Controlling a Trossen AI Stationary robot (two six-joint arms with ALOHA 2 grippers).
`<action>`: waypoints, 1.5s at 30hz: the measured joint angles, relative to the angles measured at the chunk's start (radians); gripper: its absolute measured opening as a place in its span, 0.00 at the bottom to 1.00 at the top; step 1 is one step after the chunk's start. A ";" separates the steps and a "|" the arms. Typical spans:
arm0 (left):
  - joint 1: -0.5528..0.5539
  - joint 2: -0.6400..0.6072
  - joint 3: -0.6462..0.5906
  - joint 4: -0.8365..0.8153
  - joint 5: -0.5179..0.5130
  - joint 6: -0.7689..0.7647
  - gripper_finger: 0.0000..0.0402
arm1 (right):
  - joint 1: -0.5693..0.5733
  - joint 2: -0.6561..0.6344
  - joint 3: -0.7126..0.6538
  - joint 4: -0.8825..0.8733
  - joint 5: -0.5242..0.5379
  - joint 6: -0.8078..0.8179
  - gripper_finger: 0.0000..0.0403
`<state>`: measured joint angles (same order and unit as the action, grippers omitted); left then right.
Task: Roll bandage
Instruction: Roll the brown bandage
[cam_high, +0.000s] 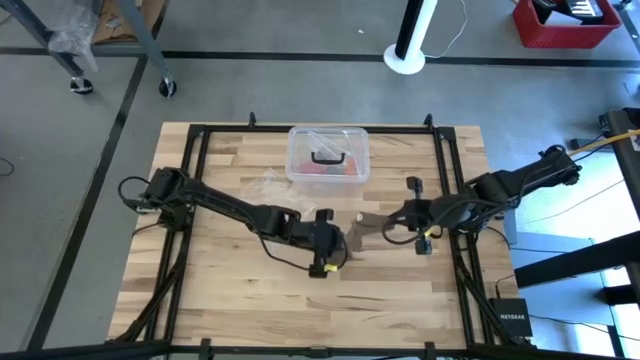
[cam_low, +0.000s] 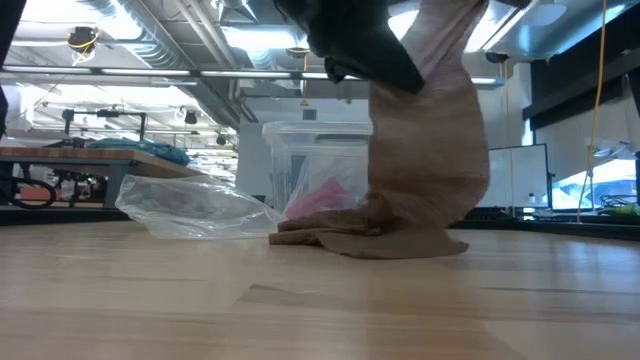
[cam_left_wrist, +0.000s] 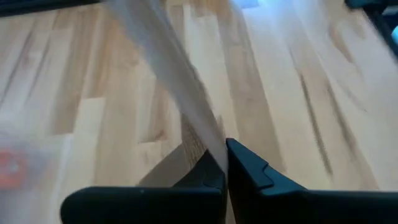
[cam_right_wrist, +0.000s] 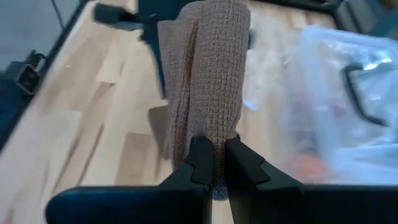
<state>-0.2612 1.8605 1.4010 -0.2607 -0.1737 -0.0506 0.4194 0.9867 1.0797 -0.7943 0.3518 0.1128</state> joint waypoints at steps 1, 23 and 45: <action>-0.004 0.008 0.000 0.000 -0.001 -0.021 0.00 | 0.000 0.000 0.013 -0.012 0.014 -0.012 0.06; -0.018 0.147 -0.002 0.133 0.009 -0.184 0.00 | 0.000 -0.006 0.047 0.026 0.102 -0.172 0.05; -0.015 0.195 0.025 0.073 0.037 -0.321 0.10 | -0.001 -0.003 0.125 -0.158 0.038 -0.058 0.05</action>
<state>-0.2762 2.0553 1.4257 -0.1879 -0.1371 -0.3719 0.4183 0.9841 1.2045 -0.9525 0.3896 0.0553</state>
